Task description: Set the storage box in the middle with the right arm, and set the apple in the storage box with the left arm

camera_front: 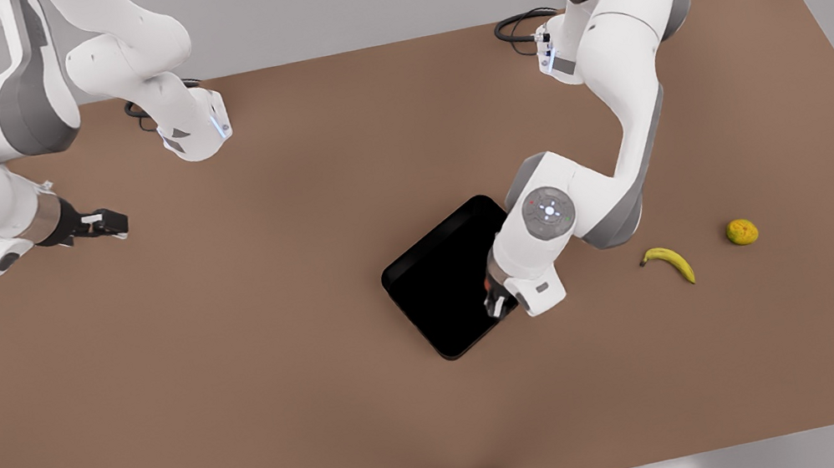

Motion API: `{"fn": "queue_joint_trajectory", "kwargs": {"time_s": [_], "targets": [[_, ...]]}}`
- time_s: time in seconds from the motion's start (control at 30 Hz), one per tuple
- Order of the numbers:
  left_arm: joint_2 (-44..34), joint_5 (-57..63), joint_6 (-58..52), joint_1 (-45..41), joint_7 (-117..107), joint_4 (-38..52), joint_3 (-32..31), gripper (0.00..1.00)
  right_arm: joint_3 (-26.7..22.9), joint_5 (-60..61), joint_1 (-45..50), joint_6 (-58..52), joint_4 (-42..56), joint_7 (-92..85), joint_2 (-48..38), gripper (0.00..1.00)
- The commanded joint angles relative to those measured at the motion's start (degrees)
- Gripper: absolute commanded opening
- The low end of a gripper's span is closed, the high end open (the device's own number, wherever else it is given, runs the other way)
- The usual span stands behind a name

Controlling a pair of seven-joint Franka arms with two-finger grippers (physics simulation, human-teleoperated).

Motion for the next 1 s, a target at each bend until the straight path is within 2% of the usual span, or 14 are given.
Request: {"fn": "queue_joint_trajectory", "kwargs": {"time_s": [0.0, 0.03, 0.07, 0.33, 0.43, 0.5, 0.6, 0.63, 0.7, 0.73, 0.8, 0.97], "targets": [[0.10, -16.19, -2.55, -0.34, 0.54, 0.16, 0.11, 0.21, 0.00, 0.00, 0.04, 0.00, 0.00, 0.00, 0.00, 1.00], [0.19, -16.10, -2.55, -0.34, 1.24, 0.07, 0.20, 0.78, 0.00, 0.00, 0.04, -0.09, 0.00, 0.00, 0.00, 1.00], [0.19, -15.75, -2.55, -0.34, 1.60, -0.02, 0.29, 1.00, 0.00, -0.09, 0.04, 0.00, 0.00, 0.00, 0.00, 1.00], [-0.60, -13.47, -2.91, -0.34, 1.77, -0.02, 1.08, 1.00, 0.00, -0.09, 0.13, 0.00, 0.00, 0.00, 0.08, 1.00], [-5.52, -13.03, -1.59, -0.34, 6.85, -0.54, 5.73, 1.00, 0.00, -0.18, 0.04, 0.00, 0.00, 0.00, 0.17, 1.00], [-16.14, -10.84, 5.01, -0.26, 19.91, -13.62, 11.71, 1.00, 0.00, -0.09, 0.21, 0.00, 0.09, 0.00, 0.08, 1.00], [-31.17, -10.39, 3.42, 4.84, 65.56, -31.82, 14.52, 1.00, -0.08, -0.09, -0.05, 0.44, 0.09, 0.00, 0.26, 1.00], [-37.33, -10.74, 0.79, 5.90, 79.18, -36.14, 18.12, 1.00, -0.08, -0.09, -0.05, 0.44, 0.26, 0.00, 0.52, 1.00], [-42.70, -12.33, -13.00, 6.68, 96.15, -33.16, 25.85, 1.00, -0.08, -0.18, 0.04, 0.44, 0.35, 0.00, 0.52, 1.00], [-40.69, -13.82, -22.32, 9.23, 101.00, -24.99, 26.83, 1.00, -0.08, -0.09, 0.04, 0.44, 0.26, 0.00, 0.44, 1.00], [-31.46, -13.56, -29.10, 9.76, 101.17, -10.31, 27.18, 1.00, 0.09, -0.17, 0.13, 0.26, 0.70, 0.00, 0.35, 1.00], [-31.62, -13.73, -24.70, 9.76, 101.18, -12.94, 26.83, 1.00, -0.78, 0.00, -0.22, 0.79, 2.45, 0.00, 0.52, 1.00]]}}
